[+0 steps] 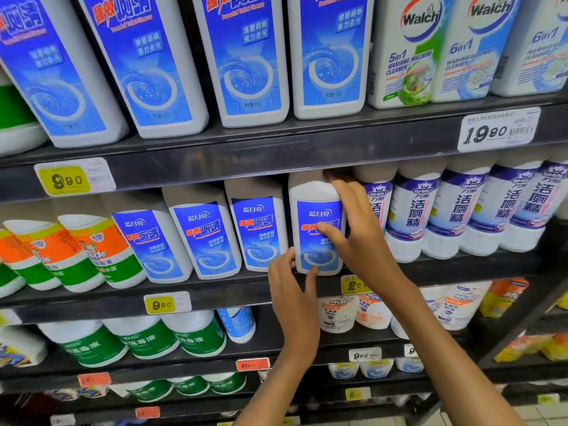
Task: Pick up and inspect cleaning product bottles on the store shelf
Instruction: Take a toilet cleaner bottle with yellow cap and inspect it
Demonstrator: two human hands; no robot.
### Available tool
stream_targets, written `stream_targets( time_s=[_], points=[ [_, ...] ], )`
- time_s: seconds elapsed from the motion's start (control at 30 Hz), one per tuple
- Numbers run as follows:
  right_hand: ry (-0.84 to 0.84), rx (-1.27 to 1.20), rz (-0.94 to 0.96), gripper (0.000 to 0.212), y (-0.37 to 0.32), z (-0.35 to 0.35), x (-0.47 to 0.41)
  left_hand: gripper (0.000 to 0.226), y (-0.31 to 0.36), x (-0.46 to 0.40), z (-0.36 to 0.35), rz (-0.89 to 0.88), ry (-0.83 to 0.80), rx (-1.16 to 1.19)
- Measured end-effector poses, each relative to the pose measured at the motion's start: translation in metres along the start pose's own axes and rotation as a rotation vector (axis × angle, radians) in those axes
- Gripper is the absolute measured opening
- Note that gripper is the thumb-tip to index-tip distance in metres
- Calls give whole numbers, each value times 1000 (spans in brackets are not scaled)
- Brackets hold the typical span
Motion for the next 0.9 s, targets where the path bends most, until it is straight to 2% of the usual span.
stream_targets(
  time_s=[0.13, 0.27, 0.53, 0.67, 0.73, 0.83, 0.9],
  points=[
    [-8, 73, -3, 44, -2, 3, -7, 39, 2, -3, -1, -39, 13, -67],
    [0, 253, -82, 44, -1, 0, -15, 45, 3, -1, -5, -26, 10, -103],
    [-44, 226, -194, 40, -2, -9, -16, 56, 11, 4, -6, 35, -41, -79],
    [-40, 227, -212, 48, -2, -9, -13, 53, 13, 2, 3, 27, -97, -20],
    [24, 202, -185, 54, -9, -11, -1, 45, 13, 1, 11, 52, -67, 29],
    [231, 31, 5, 51, -32, -15, 21, 41, 11, -4, 28, 101, 52, 60],
    [228, 12, 79, 47, -46, -19, 19, 46, 7, -10, 38, 107, 68, 46]
  ],
)
Point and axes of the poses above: each hand's wrist, its own x-axis away from the middle knuckle, its own z-axis out of the back of the hand, y = z × x, the point moved 3 cm from there along -x, towards the middle knuckle, and after that the axes turned 7 degrees about -z, right-handed, at the moved point
